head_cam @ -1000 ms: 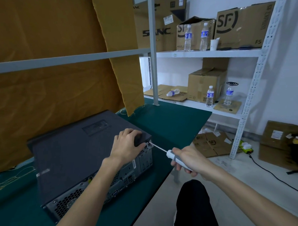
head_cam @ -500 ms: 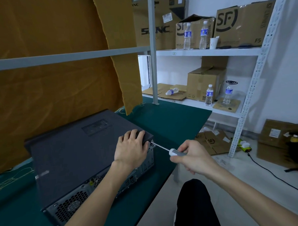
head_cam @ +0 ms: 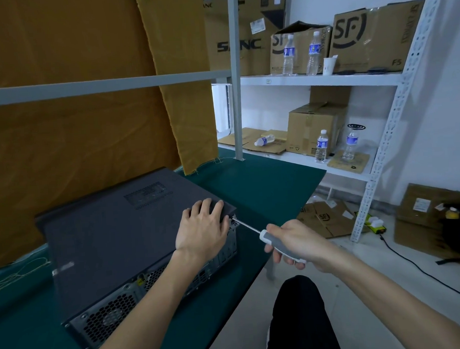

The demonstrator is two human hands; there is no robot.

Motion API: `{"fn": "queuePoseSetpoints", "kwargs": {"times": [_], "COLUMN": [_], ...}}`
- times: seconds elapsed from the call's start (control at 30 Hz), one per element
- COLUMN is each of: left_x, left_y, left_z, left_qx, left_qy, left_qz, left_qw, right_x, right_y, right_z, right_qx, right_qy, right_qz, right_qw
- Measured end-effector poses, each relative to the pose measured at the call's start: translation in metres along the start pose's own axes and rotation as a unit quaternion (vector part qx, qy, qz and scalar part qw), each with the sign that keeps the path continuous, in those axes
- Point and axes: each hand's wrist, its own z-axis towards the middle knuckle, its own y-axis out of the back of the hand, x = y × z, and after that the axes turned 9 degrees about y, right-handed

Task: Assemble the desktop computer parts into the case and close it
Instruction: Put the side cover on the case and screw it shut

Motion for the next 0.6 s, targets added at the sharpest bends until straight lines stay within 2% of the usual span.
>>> {"fn": "queuePoseSetpoints", "kwargs": {"times": [0.1, 0.2, 0.33, 0.4, 0.47, 0.57, 0.6], "left_x": [-0.0010, -0.0006, 0.0001, -0.0001, -0.0002, 0.0004, 0.0005], "left_y": [0.0006, 0.0012, 0.0011, 0.0015, 0.0014, 0.0020, 0.0023], "left_z": [-0.0009, -0.0010, -0.0018, -0.0016, -0.0022, -0.0026, -0.0024], "left_qx": [-0.002, -0.005, -0.005, -0.006, -0.005, -0.003, -0.002], "left_qy": [-0.002, -0.001, -0.004, -0.004, -0.005, -0.007, -0.007], "left_qz": [0.006, 0.007, 0.005, 0.008, 0.007, 0.006, 0.008], "left_qw": [1.000, 1.000, 1.000, 1.000, 1.000, 1.000, 1.000], "right_x": [-0.0017, -0.0043, -0.0048, -0.0032, -0.0022, -0.0086, -0.0100], "right_y": [-0.0033, 0.0001, 0.0018, -0.0002, -0.0008, -0.0031, -0.0043], "right_z": [-0.0015, -0.0011, -0.0005, -0.0017, -0.0026, -0.0028, -0.0033], "right_qx": [-0.023, -0.040, -0.005, 0.002, -0.026, -0.104, -0.120], "right_qy": [0.012, 0.040, 0.023, 0.022, 0.062, 0.128, 0.139], "right_qz": [-0.012, -0.074, -0.046, -0.069, -0.141, -0.300, -0.322], "right_qw": [1.000, 0.996, 0.999, 0.997, 0.988, 0.940, 0.929]}}
